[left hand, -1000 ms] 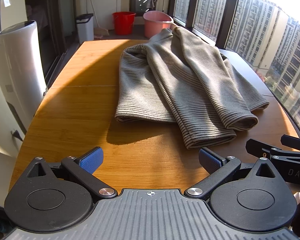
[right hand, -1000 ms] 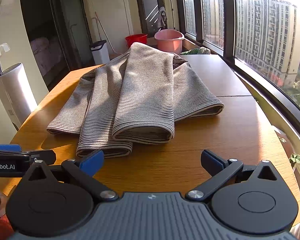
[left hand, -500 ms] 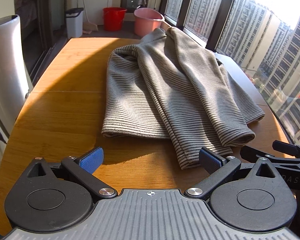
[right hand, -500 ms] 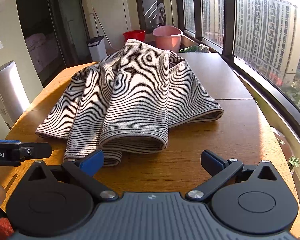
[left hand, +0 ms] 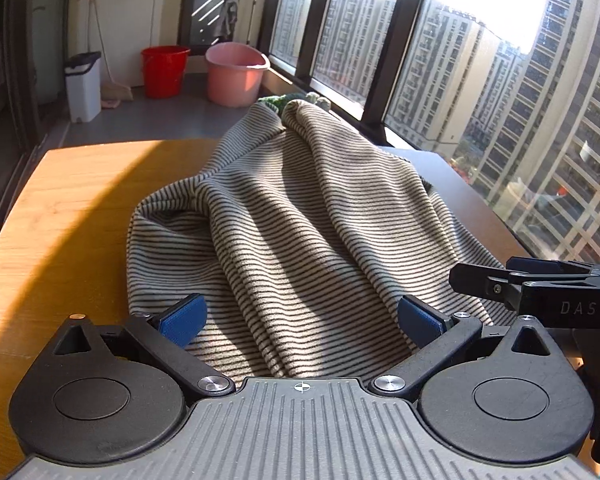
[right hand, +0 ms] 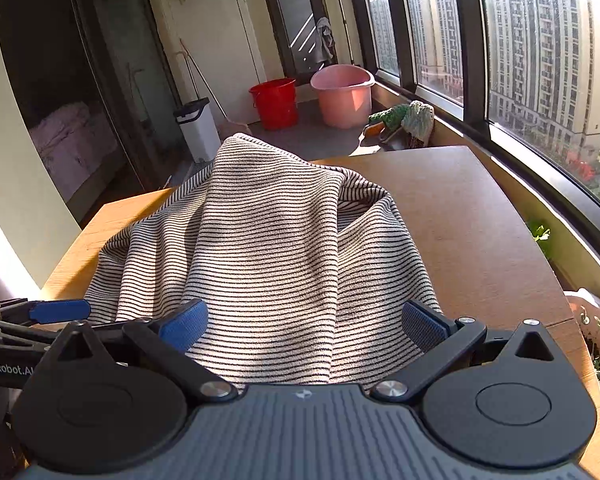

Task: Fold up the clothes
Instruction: 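Lower both grippers onto the striped shirt and grasp its edges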

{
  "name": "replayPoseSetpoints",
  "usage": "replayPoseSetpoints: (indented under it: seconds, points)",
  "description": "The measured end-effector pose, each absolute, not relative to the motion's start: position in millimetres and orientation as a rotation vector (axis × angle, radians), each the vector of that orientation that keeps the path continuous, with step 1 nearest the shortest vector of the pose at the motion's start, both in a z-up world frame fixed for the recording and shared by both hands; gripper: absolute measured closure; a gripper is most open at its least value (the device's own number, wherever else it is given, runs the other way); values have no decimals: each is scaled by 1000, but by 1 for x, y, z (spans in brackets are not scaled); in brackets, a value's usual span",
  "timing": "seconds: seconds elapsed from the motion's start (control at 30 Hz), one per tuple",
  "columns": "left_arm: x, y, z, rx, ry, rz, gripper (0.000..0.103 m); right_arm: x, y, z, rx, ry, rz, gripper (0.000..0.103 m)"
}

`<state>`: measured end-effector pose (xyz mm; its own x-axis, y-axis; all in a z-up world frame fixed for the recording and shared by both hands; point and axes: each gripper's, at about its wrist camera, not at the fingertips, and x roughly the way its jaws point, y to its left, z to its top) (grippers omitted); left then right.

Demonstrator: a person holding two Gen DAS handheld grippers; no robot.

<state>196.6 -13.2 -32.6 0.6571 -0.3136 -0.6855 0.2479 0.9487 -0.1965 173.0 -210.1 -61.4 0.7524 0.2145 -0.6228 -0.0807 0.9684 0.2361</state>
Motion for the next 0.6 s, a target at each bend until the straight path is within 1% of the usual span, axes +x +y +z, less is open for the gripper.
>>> replayPoseSetpoints:
  seconds: [0.07, 0.23, 0.4, 0.6]
  points:
    - [214, -11, -42, -124, 828, -325, 0, 199, -210, -67, 273, 711, 191, 0]
    - [218, -2, -53, -125, 785, -362, 0, 225, -217, -93, 486, 680, 208, 0]
    - [201, -11, -65, 10, 715, -383, 0, 213, -209, -95, 370, 693, 279, 0]
    - [173, -3, -64, 0, 734, -399, 0, 175, -225, -92, 407, 740, 391, 0]
